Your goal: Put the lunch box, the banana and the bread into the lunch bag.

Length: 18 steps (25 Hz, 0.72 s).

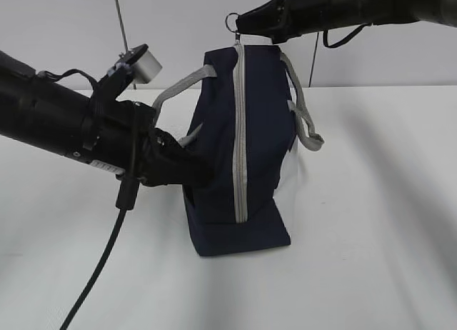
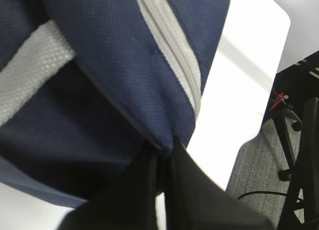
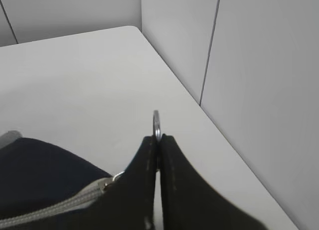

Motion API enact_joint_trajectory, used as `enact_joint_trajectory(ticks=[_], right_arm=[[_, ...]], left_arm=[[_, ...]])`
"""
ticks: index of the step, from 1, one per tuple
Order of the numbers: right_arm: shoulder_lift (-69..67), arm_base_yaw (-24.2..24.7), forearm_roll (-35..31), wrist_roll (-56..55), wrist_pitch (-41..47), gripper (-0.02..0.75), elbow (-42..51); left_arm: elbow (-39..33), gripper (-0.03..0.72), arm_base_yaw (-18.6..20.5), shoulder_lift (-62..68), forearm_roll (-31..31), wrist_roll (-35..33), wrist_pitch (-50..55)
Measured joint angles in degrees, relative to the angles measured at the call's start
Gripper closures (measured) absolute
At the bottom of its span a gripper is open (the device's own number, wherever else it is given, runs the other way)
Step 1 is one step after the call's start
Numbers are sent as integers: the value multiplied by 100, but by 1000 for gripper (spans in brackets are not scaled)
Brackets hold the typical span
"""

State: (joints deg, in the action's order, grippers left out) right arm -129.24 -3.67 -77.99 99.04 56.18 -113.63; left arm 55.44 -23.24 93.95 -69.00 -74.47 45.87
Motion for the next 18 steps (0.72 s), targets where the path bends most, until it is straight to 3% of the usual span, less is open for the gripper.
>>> enact_joint_trajectory(ticks=[8,12,14,18], right_arm=[[-287,23,-161,-190,81,738,-177],[-286,32,-214,-190,277,738,-177],[-286,45,-224,-190,414,738,-179],[-289,58,-224,-190,708,738,-189]], left_arm=[[-30,685,0,-5,-23,14,85],[-78,657,23,-11,-355,58,163],[-82,584,94,-41,-516,87,217],[-95,314,419,-279,-760,343,291]])
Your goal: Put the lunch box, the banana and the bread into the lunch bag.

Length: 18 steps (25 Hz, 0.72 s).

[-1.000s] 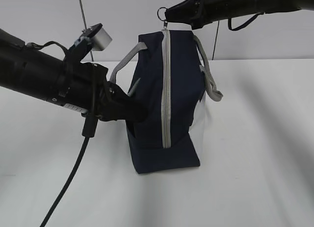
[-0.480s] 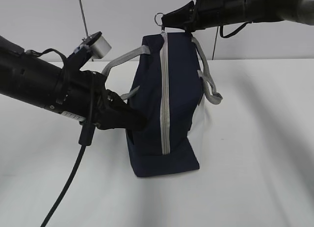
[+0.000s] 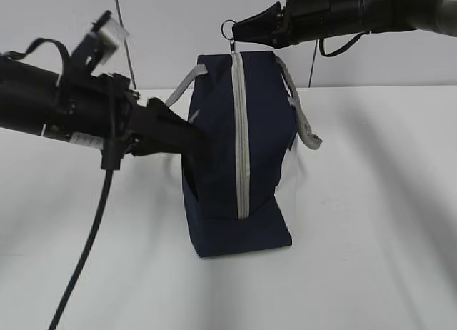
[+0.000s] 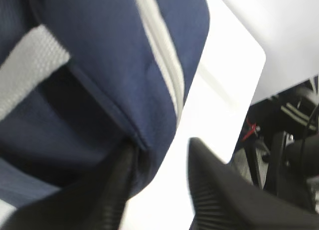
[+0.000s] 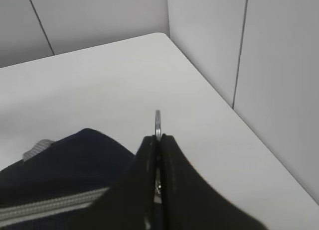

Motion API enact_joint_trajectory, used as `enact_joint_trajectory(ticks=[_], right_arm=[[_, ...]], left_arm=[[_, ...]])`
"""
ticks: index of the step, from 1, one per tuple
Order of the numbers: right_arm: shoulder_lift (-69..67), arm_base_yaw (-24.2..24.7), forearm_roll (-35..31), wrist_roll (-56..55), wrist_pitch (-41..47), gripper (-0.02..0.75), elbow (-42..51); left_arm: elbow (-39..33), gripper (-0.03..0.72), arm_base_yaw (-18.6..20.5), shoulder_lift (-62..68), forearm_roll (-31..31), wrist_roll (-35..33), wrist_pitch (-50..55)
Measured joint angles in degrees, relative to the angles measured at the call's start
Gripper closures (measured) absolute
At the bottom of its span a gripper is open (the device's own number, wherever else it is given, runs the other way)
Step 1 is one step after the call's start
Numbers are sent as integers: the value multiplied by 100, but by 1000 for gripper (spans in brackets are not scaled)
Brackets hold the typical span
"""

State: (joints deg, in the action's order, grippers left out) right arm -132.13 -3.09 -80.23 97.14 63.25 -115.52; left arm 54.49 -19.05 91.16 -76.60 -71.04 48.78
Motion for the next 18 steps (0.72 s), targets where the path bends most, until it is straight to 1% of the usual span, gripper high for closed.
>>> enact_joint_trajectory(ticks=[1,2,4,6,10,14,18], right_arm=[[0,11,0,0,111,738,0],[0,11,0,-11,194,738,0],[0,30,0,-11,327,738,0],[0,57,21,-11,399,738,0],[0,93,168,118,412,738,0],[0,101,334,425,447,738,0],[0,101,346,624,459,738,0]], left_arm=[[0,256,121,-79,-38,137,2],[0,217,244,-144,-69,275,-7],[0,180,444,-276,-110,520,-67],[6,168,589,-322,-122,788,-180],[201,161,644,-322,-75,1090,-443],[661,160,644,-188,35,1623,-619],[1104,160,644,141,128,2150,-693]])
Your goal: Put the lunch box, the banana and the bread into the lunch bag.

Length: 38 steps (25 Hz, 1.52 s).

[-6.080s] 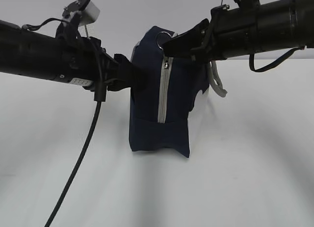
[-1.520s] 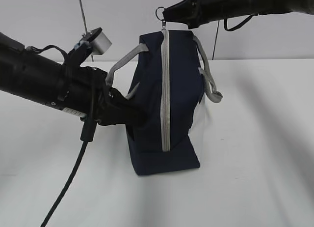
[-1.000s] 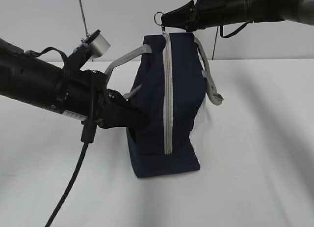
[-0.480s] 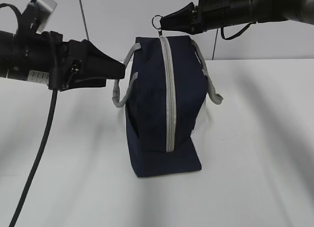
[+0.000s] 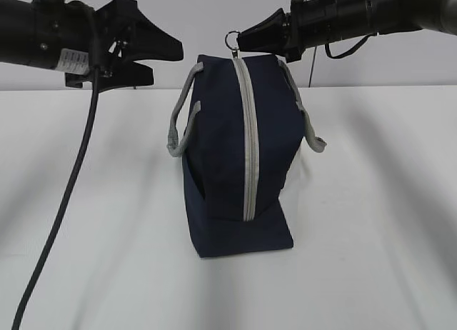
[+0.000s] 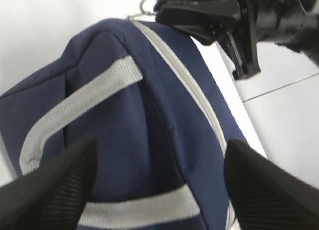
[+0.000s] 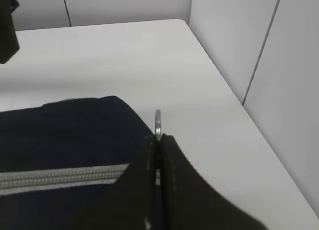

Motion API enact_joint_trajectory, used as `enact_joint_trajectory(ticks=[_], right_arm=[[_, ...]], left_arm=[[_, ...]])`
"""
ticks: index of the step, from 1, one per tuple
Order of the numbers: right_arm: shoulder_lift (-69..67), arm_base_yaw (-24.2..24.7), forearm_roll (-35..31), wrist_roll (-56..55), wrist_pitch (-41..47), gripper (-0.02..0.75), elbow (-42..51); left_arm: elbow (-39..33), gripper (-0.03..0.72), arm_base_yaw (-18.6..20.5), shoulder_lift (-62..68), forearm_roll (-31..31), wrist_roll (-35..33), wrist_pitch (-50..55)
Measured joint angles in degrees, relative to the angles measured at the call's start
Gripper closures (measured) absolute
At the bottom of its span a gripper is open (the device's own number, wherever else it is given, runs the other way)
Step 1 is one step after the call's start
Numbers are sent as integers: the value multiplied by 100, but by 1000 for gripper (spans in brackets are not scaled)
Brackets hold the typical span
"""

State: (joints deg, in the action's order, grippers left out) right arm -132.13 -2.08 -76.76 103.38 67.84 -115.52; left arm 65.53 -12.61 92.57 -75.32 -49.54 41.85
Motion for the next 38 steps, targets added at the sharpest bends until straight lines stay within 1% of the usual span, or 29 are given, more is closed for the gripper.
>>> enact_joint_trajectory(ticks=[4,11,19,21,24,27,29,33,38], right_arm=[[-10,0,22,138,36,738,-70],[-10,0,58,158,51,738,-411],[-10,0,520,158,65,738,-455],[-10,0,542,158,70,738,-455],[-10,13,551,158,84,738,-455],[-10,26,579,158,84,738,-455],[-10,39,612,170,64,738,-455],[-10,39,648,207,-35,738,-455],[-10,39,650,310,-106,738,-455]], left_arm=[[301,169,0,376,21,183,-7],[708,184,-30,862,47,250,-25],[1556,188,-169,1398,53,553,15],[1767,188,-225,1543,209,814,39],[2031,188,-299,1735,670,1300,44],[2154,193,-328,1845,940,1492,-30],[2173,215,-342,1845,962,1513,-103],[2177,300,-352,1883,940,1525,-207],[2184,366,-359,2014,746,1530,-224]])
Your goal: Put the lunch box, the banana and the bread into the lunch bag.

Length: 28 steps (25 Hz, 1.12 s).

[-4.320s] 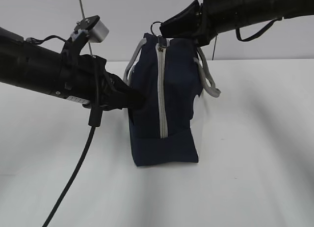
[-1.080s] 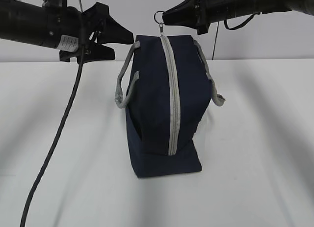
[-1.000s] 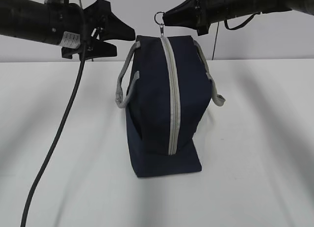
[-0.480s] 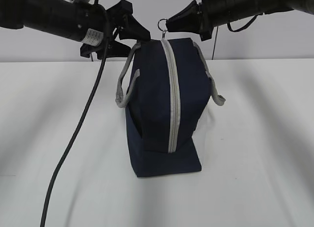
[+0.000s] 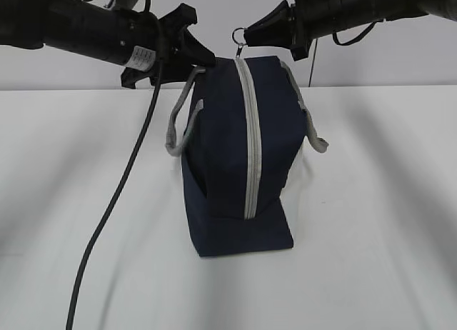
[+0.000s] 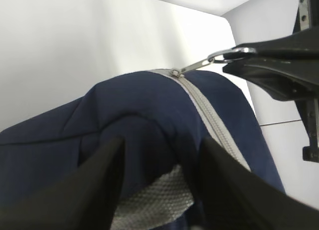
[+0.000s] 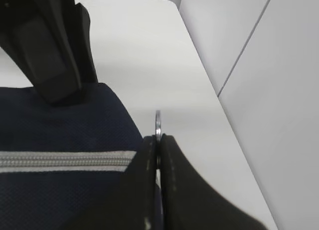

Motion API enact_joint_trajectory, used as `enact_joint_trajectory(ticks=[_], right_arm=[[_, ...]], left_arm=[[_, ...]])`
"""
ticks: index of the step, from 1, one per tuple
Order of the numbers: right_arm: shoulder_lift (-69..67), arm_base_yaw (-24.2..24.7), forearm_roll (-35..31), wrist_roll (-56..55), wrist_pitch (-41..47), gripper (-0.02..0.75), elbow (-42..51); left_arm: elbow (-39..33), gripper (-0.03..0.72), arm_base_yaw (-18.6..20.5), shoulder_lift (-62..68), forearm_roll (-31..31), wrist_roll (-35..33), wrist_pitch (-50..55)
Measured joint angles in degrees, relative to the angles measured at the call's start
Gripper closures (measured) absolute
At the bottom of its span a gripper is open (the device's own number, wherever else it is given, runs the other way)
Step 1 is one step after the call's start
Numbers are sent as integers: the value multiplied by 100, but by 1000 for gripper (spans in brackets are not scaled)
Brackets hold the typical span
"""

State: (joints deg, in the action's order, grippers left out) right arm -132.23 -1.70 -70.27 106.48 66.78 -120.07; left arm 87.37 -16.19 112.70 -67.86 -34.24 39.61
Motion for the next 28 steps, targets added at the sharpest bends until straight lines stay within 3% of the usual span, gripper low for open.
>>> enact_joint_trajectory(ticks=[5,9,11,20,28], right_arm=[[0,2,0,95,-4,738,0],[0,50,10,200,-41,738,0],[0,86,10,253,-175,738,0],[-96,136,33,658,-412,738,0],[-511,158,-616,1064,-339,738,0]], left_arm=[[11,441,0,34,-87,0,0],[11,622,-1,34,-88,-41,15],[11,657,-1,34,-83,-111,44],[11,663,-10,34,-110,-299,121],[11,663,-10,38,-93,-507,286]])
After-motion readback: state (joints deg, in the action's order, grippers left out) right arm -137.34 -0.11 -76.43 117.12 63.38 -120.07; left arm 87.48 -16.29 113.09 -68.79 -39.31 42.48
